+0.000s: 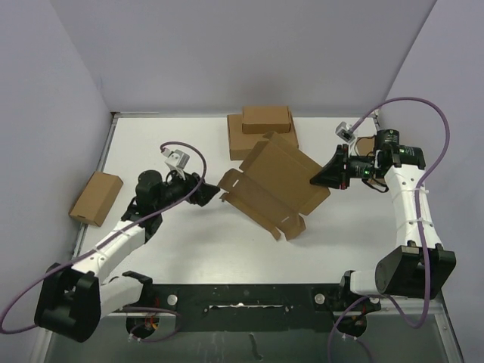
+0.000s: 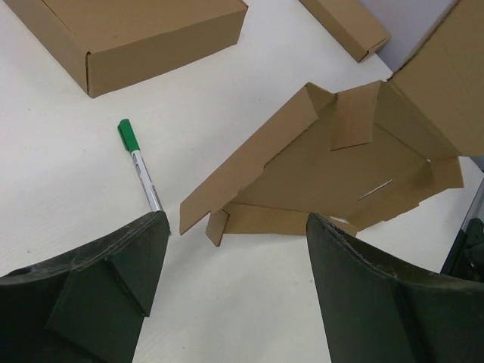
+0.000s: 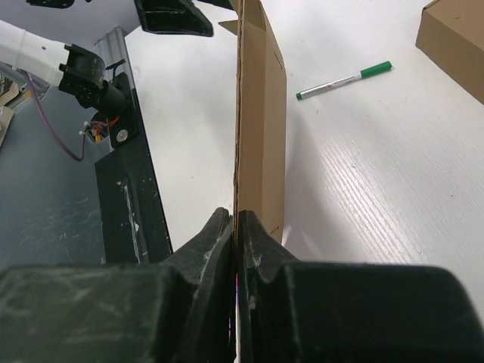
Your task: Fold the paper box
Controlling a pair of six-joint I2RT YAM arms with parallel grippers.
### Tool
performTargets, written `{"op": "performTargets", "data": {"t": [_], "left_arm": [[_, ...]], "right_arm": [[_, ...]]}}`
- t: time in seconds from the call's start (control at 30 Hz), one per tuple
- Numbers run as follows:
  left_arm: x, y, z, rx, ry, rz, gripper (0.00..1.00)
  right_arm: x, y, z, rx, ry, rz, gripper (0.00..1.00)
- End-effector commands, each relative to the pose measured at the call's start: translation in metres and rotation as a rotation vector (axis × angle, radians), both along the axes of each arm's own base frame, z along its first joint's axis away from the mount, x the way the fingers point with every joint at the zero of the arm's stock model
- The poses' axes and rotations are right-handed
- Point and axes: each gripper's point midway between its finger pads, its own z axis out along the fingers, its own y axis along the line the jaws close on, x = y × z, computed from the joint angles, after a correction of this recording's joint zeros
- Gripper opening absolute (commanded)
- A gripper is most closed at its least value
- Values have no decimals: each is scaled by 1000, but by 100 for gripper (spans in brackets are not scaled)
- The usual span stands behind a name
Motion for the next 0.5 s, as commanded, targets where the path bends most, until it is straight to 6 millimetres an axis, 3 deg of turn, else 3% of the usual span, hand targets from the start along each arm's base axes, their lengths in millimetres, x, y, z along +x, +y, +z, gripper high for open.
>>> {"op": "performTargets", "data": {"t": [0.0, 0.47], "left_arm": [[23, -14, 34, -7, -152, -60, 70], [40, -41, 9, 74, -126, -79, 49]], "right_arm": [[-6, 7, 24, 31, -88, 34, 0], [-5, 8, 26, 26, -89, 44, 0]]}}
